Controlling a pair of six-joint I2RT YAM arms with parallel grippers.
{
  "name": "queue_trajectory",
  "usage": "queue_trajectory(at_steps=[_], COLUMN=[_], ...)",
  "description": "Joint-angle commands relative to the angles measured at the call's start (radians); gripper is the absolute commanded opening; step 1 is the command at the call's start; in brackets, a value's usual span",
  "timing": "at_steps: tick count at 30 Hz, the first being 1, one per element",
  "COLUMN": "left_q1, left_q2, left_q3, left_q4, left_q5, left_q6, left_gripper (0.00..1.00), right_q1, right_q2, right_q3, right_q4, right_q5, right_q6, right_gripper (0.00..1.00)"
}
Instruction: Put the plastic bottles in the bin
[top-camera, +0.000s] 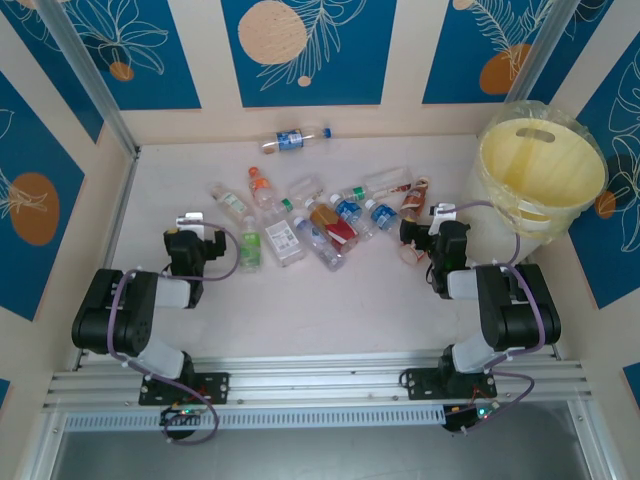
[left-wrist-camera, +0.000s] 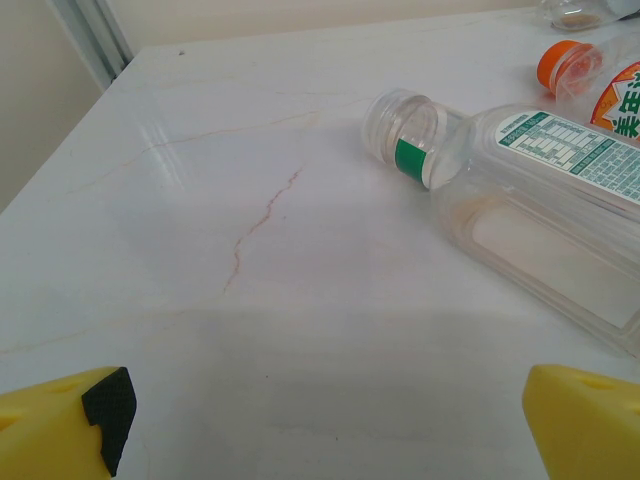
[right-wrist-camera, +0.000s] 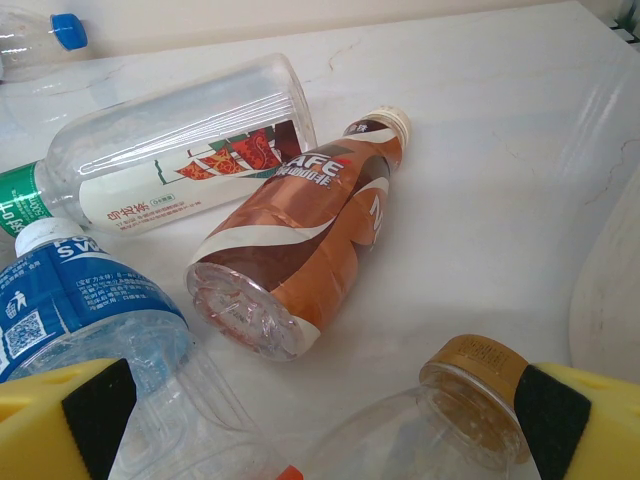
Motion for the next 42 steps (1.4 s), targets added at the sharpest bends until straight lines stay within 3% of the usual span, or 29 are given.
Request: queue_trajectory(at_steps=[1,23,27,31,36,39,42], left_q1=[-0.008,-0.008,-0.013,-0.016,-0.017,-0.017,-0.016], left_q2=[-0.007,-0.014,-0.059,-0.188,-0.307,-0.39,-0.487], left_q3=[-0.002,-0.006,-0.032,0.023,0.022,0.01,0.071], left_q4=[0.026,0.032,0.039,-0.181,-0.291,-0.358,-0.604], left_q5=[-0.006,-0.01,0.02,0.0,-0.039,-0.079,-0.111], left_q6=[-0.005,-0.003,0.013,0.001,-0.054,-0.148,-0.333], left_gripper=[1.0,1.0,1.0,1.0,1.0,1.0,1.0], right_q1=[0.0,-0.002,-0.001,-0.001,0.004,0.01,0.024], right_q2=[-0.003,-0.008,-0.104,-0.261,-0.356,-0.375,-0.4], right_q3=[-0.005,-0.011,0.009,0.055,0.105,0.125,0.169], right_q4=[0.022,0.036,-0.084,-0.278,-0.456,-0.536,-0.673], right_q5=[0.003,-0.003,-0.016,-0.044,-0.088,-0.096,-0.099], right_q6=[0.007,0.007,-0.001,0.001,0.019,0.072,0.232], right_gripper=[1.0,0.99,0.99,1.0,0.99,1.0,1.0])
